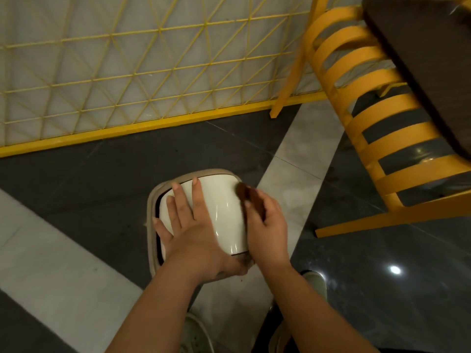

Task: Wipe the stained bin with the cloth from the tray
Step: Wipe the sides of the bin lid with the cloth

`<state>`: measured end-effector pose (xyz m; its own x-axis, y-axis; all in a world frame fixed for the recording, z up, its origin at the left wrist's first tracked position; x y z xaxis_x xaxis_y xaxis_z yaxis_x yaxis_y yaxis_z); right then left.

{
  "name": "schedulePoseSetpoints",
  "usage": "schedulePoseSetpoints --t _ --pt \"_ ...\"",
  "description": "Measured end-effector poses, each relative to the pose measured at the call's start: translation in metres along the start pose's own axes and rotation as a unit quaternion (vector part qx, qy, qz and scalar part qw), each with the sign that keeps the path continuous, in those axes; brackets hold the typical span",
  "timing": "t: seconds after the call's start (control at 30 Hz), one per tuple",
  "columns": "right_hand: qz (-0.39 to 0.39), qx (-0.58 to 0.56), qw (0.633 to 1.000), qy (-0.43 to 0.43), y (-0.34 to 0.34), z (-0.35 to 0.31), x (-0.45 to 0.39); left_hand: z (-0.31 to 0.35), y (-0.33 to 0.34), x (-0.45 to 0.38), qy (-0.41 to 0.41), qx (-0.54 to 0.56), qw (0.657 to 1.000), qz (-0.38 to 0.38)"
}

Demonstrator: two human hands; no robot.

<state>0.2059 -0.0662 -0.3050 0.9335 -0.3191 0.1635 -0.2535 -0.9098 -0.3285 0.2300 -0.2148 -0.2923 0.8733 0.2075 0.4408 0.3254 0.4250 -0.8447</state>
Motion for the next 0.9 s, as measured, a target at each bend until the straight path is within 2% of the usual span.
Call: schedulePoseSetpoints --t 0.07,0.13,0.3,0.37,0.43,0.57,0.67,0.73,0.8,0.9 --pt "0.013 0.0 0.995 0.097 -0.007 0.028 0.012 0.0 0.001 0.001 0.003 -0.006 1.0 0.003" --pt "0.028 0.016 0.995 0.092 -0.019 0.031 0.036 -0.002 0.002 -0.001 0.005 -0.009 1.0 0.004" --pt "0.036 0.074 0.988 -0.127 -0.015 -0.021 0.062 -0.004 0.002 -0.003 0.002 -0.01 1.0 0.009" --pt "0.001 0.119 0.975 -0.185 0.006 -0.042 0.045 -0.006 0.004 -0.005 -0.005 -0.021 1.0 0.008" --pt "-0.031 0.148 0.968 -0.201 0.026 -0.056 0.02 -0.006 0.005 -0.006 -0.01 -0.037 0.999 0.0" --pt "-0.032 0.071 0.993 -0.093 0.031 -0.044 -0.019 -0.002 0.003 -0.004 -0.017 0.004 1.0 0.01" --pt "-0.007 -0.006 0.996 0.085 0.015 0.014 -0.018 0.0 0.001 -0.003 -0.007 0.013 0.999 0.03" --pt "0.021 -0.008 0.988 0.151 0.001 0.042 0.004 -0.002 0.002 -0.002 -0.003 0.01 0.999 0.031" --pt "0.055 0.01 0.993 0.108 -0.016 0.036 0.032 -0.002 0.002 -0.003 -0.002 0.011 1.0 0.029" --pt "0.06 0.06 0.994 -0.071 -0.023 -0.005 0.062 -0.003 0.003 -0.003 -0.003 0.019 1.0 0.021"
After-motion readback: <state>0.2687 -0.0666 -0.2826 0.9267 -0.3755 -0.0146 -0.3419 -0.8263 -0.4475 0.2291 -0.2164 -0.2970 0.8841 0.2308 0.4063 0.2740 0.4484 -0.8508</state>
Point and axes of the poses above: each hand's wrist, its own x-axis away from the middle knuckle, its own y-axis out of the palm, z = x × y, the point moved 10 cm from there along -x, towards the middle knuckle, and after that the axes turned 10 degrees about z, right-handed, at the moved point
